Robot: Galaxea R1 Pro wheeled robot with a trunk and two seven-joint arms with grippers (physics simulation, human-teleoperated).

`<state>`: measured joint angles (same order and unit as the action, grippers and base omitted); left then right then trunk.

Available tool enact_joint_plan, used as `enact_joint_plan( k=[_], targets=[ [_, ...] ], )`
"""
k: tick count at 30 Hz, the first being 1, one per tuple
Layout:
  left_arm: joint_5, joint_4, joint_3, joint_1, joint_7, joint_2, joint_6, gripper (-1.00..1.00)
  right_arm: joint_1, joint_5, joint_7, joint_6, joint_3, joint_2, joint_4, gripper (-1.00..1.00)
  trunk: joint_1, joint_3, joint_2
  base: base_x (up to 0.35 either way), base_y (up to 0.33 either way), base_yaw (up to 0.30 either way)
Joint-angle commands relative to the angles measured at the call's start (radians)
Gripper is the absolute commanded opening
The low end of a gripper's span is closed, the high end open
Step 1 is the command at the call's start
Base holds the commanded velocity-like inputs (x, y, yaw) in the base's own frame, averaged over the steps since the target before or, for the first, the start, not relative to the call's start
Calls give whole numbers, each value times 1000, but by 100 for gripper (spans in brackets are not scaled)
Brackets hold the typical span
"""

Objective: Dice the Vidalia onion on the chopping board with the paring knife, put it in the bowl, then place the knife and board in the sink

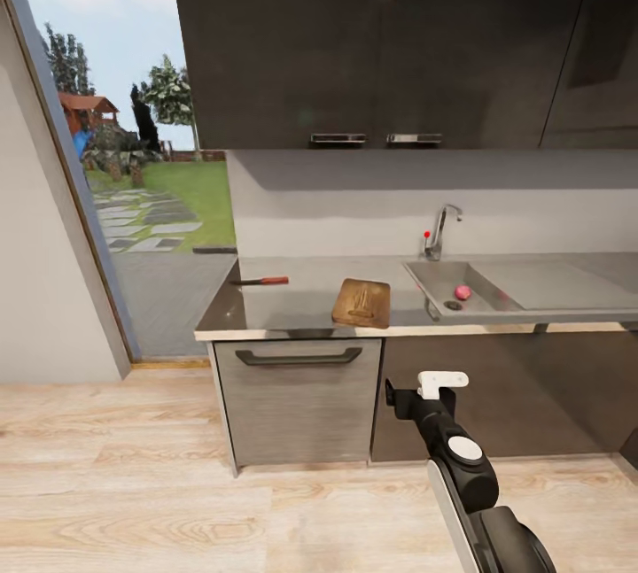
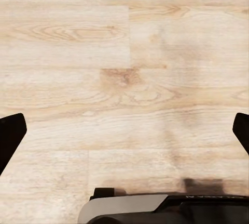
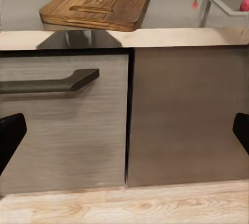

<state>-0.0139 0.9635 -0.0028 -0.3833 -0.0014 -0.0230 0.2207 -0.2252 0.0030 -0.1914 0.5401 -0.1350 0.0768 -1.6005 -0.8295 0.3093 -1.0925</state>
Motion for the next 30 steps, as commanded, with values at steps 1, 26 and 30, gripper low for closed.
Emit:
enact_joint_plan(
  k=[1, 26, 30],
  targets=[
    [-1, 1, 0, 0, 0, 0, 2, 100, -1, 0, -5, 6, -2, 0, -1, 100, 4, -2, 6, 0, 0, 0],
    [-1, -20, 1, 0, -2, 0, 0, 100, -1, 0, -5, 6, -2, 0, 0, 100, 100, -81, 181, 0, 0, 0],
    [-1, -22, 1, 0, -2, 0, 0, 100, -1, 0, -5, 6, -2, -1, 0, 100, 115, -93, 209, 0, 0, 0]
  ],
)
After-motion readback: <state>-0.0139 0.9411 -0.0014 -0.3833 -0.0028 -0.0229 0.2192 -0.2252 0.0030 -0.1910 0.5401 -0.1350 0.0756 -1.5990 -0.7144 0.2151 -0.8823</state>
